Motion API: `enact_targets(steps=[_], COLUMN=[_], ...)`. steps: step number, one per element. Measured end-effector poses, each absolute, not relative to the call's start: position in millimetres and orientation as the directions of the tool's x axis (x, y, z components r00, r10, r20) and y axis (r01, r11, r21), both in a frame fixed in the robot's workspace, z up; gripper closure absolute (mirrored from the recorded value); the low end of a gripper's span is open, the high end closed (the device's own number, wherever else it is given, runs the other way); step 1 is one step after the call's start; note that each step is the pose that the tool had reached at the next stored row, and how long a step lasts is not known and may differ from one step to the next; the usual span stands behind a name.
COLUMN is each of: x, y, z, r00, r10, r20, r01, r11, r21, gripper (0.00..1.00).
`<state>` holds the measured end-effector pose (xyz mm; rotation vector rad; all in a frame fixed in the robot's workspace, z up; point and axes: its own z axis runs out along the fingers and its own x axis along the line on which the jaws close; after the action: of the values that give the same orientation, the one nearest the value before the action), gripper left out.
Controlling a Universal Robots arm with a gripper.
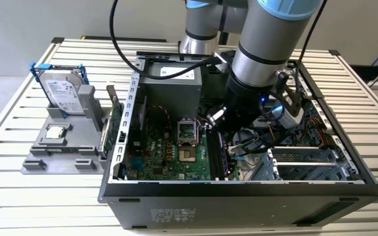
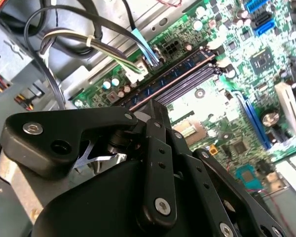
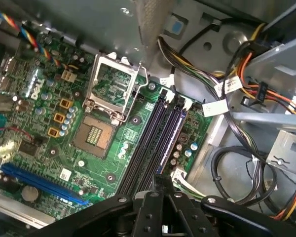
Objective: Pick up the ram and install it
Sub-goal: 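Press down the ram until it locks into place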
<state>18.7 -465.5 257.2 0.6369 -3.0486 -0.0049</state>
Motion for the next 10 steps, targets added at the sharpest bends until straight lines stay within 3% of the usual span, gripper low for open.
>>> enact_targets(steps=[10], x=[18.7], y=[-465.1], z=[257.1], r00=[-0.858], r10=[-0.513], r20=[0.025], r01=[-0.513], r11=[0.859], r21=[0.010], gripper=[1.00])
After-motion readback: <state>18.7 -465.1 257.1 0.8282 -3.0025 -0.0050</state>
